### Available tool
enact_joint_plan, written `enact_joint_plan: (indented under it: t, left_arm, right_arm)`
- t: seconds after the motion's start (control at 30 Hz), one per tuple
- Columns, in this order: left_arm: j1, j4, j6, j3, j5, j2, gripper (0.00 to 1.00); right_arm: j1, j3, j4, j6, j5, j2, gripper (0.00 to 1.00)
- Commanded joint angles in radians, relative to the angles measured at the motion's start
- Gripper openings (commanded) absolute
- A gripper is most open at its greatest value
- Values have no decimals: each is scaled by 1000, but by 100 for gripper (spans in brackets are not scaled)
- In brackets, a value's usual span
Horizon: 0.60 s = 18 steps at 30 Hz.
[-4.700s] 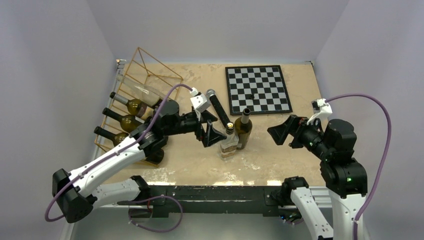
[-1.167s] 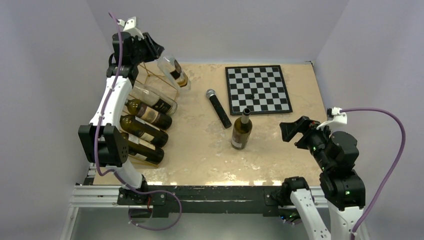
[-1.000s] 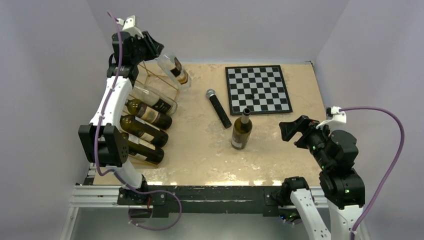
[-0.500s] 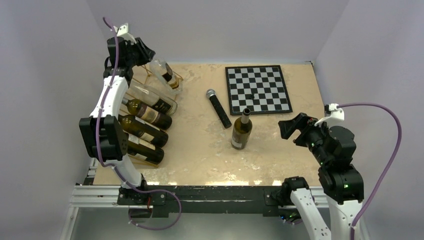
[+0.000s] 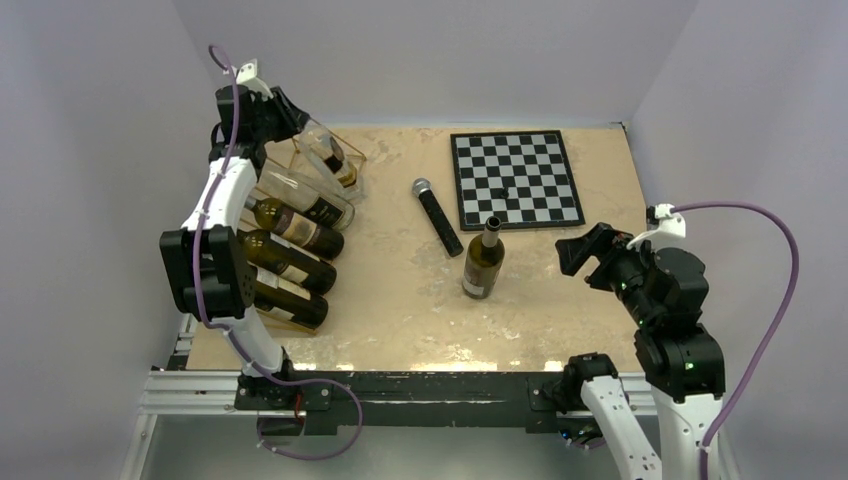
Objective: Put the wine bottle on the wine rack
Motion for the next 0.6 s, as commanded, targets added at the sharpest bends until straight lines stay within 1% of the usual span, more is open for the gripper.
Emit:
enact_joint_plan:
  t: [0.0,0.2,0.3,0.4,0.5,0.57]
  left_arm:
    - [34,235,-35,-11,81,-26,0]
    - [63,283,-49,-27,150,-8,0]
    - [73,281,-51,-16,184,12,0]
    - [73,242,-52,-2,199,38,0]
    - [73,240,-57,-29,193,41,4]
    - [73,252,-59,-59,177,31,12]
  right_arm:
    - [-2,-3,44,-8,7,16,94]
    - [-3,3,51,1,-8,27,94]
    - [-2,6,57,2,-13,31,94]
    - [-3,2,63,3,-13,38,94]
    - [-2,-1,72,10,-24,50,94]
    - [-2,-3,74,12,-32,57,94]
